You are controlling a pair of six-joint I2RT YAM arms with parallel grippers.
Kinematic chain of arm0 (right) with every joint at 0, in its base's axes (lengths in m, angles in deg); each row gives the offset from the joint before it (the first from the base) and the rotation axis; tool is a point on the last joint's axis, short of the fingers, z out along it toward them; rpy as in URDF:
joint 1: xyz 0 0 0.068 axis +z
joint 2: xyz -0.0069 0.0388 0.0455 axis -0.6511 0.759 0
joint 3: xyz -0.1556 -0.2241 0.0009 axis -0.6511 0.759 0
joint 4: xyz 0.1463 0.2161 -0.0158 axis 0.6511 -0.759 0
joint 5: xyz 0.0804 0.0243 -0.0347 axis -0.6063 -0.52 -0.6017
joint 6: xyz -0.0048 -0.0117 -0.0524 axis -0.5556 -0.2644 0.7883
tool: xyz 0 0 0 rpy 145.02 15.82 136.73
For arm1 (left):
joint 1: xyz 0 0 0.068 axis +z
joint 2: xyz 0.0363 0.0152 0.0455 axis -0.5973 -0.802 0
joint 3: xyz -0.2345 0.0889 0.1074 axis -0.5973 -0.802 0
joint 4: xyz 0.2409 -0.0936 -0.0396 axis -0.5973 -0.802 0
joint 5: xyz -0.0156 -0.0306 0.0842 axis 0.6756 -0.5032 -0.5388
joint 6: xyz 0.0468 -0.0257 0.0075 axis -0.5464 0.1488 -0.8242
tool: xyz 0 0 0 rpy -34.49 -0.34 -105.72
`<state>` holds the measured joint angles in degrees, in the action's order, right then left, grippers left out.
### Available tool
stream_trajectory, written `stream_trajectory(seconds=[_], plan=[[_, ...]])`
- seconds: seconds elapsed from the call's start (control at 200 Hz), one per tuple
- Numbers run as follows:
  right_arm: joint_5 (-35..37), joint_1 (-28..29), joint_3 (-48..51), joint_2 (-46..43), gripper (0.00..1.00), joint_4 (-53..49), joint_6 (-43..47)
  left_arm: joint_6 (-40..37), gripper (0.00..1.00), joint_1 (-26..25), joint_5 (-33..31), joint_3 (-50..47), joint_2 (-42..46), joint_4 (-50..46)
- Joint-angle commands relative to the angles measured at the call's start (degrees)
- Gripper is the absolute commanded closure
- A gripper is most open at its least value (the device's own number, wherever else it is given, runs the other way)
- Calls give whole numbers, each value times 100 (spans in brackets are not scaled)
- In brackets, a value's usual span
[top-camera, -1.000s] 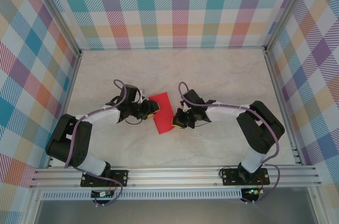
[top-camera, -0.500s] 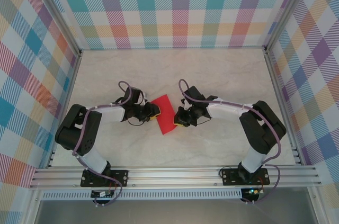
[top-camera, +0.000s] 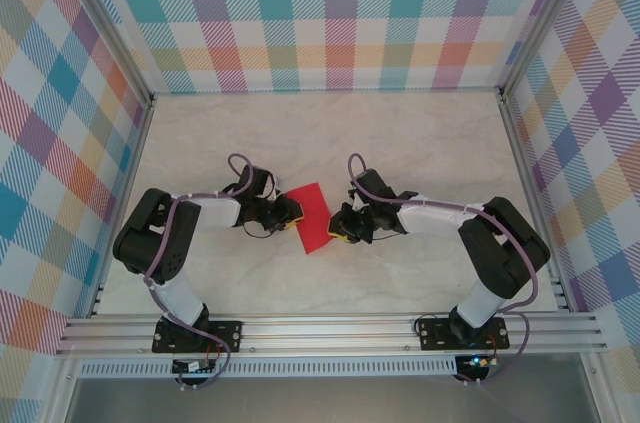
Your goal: Fold a paper plane with a square sheet of paper (pick it up from the middle)
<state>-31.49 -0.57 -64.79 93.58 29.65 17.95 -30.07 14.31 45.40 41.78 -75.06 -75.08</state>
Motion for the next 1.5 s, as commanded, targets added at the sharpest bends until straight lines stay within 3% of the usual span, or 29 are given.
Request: stream_trajectory(seconds=[0.0, 0.32, 0.835, 1.0, 1.24, 1.495], plan=[[-131, -17, 75, -144, 82, 115, -194, -123, 79, -57, -9, 139, -104, 10], [-104, -16, 45, -111, 93, 292, -225, -231, 80, -83, -15, 234, -263, -128], [-180, 20, -660, 741, 93, 1011, -198, -298, 82, -101, -15, 313, -251, -228], [-251, 50, -899, 996, 92, 854, -21, -261, 81, -101, 47, 376, -116, -251], [-246, 78, -1078, 1215, 91, 504, 190, -305, 72, -68, -221, 540, 171, -352], [-272, 90, -1159, 1324, 91, 415, 305, -315, 76, -4, -491, 634, -99, -444]])
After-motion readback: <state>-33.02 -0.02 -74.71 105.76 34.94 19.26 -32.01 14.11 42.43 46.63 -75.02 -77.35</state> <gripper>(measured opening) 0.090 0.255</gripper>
